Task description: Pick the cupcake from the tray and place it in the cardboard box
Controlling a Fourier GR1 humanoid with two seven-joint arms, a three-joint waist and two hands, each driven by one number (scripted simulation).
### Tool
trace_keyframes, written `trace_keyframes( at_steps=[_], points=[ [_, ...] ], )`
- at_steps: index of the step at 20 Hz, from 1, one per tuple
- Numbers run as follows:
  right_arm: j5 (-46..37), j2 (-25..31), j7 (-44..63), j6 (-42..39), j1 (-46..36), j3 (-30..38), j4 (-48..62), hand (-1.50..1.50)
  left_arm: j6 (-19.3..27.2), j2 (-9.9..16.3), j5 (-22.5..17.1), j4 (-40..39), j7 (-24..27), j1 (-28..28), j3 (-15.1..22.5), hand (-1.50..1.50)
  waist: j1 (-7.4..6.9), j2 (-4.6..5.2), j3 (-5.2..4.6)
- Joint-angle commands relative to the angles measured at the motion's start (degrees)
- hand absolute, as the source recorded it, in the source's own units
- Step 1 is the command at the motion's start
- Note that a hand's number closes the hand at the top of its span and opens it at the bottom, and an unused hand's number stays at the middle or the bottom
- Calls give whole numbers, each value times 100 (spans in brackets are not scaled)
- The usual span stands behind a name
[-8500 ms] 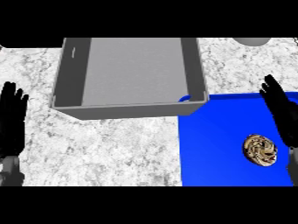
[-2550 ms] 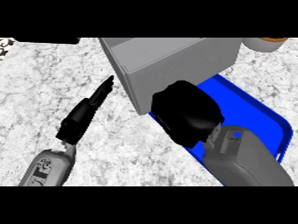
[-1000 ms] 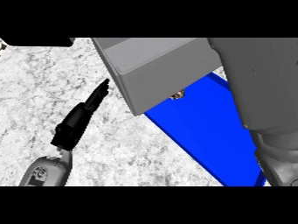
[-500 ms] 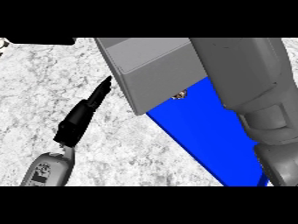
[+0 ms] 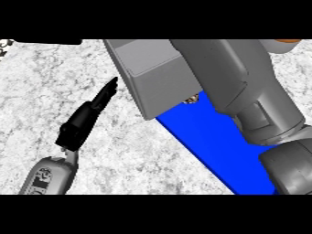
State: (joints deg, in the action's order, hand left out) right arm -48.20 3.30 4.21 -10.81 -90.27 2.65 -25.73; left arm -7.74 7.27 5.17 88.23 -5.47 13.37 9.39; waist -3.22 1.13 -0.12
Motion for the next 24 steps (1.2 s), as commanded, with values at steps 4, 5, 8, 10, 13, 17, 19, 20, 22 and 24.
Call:
trace_keyframes(
  at_steps=[4, 5, 8, 10, 13, 17, 19, 20, 22, 24],
  points=[
    [-51, -130, -102, 265, -18, 155, 987, 150, -30, 15, 128, -225, 455, -181, 35, 0, -44, 38, -4],
    [-11, -162, -10, 502, 187, 245, 1088, 150, 78, -103, 152, -198, 148, 117, 38, 0, -40, 57, -1],
    [304, -207, 233, 201, 110, 548, 1363, -150, 82, -192, 169, -218, 150, 160, 110, 0, -70, 69, 0],
    [282, -255, 36, 300, 358, 532, 1467, -150, -183, 122, -32, -158, 249, 66, -141, 0, -64, 45, 2],
    [474, -227, -167, 520, 410, 768, 1489, -150, -55, -92, 64, -137, 146, 67, 23, 0, -133, 71, 4],
    [1135, 46, -562, 893, 613, 1466, 1207, -150, -57, 24, 75, -114, 64, 172, -103, 0, -73, 48, 14],
    [1402, -17, -528, 1147, 544, 1765, 1165, -150, -38, -98, 38, -199, 62, 282, -84, 0, -100, 77, 11],
    [1508, -32, -672, 1446, 676, 1891, 1079, -150, 48, -171, 184, -167, 177, 114, 75, 0, -95, 68, 12],
    [1921, 140, -788, 1249, 715, 2302, 1090, -150, -139, -2, -4, -308, 244, 108, -129, 0, -89, 91, 12],
    [2168, 350, -634, 1141, 600, 2566, 1119, -150, -68, -147, 42, 5, -66, 84, 46, 0, -94, 37, 16]
  ],
)
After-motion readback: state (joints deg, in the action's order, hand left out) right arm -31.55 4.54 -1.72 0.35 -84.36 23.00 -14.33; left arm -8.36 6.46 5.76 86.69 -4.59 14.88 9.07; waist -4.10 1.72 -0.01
